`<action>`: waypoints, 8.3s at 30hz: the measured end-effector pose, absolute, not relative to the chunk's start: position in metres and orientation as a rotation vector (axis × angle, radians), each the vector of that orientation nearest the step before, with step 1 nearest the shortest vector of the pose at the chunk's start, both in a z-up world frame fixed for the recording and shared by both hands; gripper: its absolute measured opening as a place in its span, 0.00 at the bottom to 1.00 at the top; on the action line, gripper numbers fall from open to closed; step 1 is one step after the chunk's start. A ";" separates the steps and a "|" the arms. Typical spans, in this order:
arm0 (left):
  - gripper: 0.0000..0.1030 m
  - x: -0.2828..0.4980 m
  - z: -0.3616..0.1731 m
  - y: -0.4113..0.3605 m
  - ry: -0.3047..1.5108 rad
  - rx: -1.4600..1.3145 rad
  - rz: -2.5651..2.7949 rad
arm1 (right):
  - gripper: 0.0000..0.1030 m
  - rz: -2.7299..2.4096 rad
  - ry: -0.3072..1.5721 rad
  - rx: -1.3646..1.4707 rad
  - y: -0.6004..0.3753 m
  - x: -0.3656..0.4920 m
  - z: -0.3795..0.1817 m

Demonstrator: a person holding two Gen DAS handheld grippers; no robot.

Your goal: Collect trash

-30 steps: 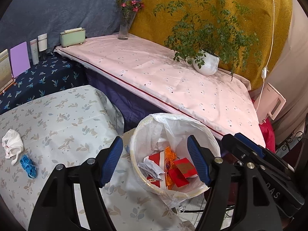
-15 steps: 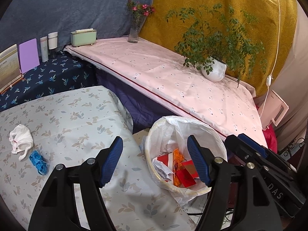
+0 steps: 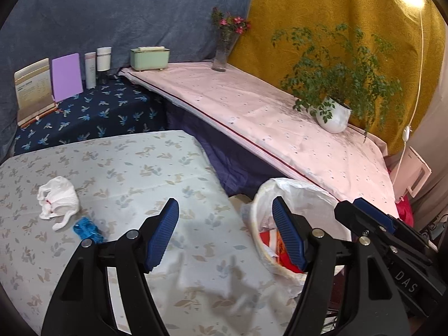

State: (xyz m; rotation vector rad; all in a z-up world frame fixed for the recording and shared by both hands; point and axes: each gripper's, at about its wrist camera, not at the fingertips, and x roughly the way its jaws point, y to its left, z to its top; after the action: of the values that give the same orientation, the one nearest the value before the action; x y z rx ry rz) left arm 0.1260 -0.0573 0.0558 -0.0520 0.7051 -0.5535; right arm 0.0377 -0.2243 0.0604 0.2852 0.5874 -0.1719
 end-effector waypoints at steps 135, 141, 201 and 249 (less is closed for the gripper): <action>0.14 0.113 0.030 -0.093 0.859 0.087 -0.480 | 0.20 -0.162 0.603 0.411 -0.211 0.040 0.012; 0.14 0.106 0.030 -0.112 0.861 0.103 -0.511 | 0.20 -0.194 0.589 0.422 -0.228 0.030 0.013; 0.64 0.118 0.012 -0.175 0.876 0.116 -0.564 | 0.44 -0.349 0.608 0.438 -0.308 0.027 -0.001; 0.88 0.083 -0.017 -0.090 0.875 0.148 -0.358 | 0.93 -0.353 0.746 0.185 -0.241 0.005 -0.011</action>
State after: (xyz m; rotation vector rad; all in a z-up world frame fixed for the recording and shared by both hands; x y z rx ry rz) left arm 0.0832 -0.0899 -0.0168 0.1484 0.8752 -0.3578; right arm 0.0049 -0.2410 -0.0109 0.1846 0.7462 -0.3530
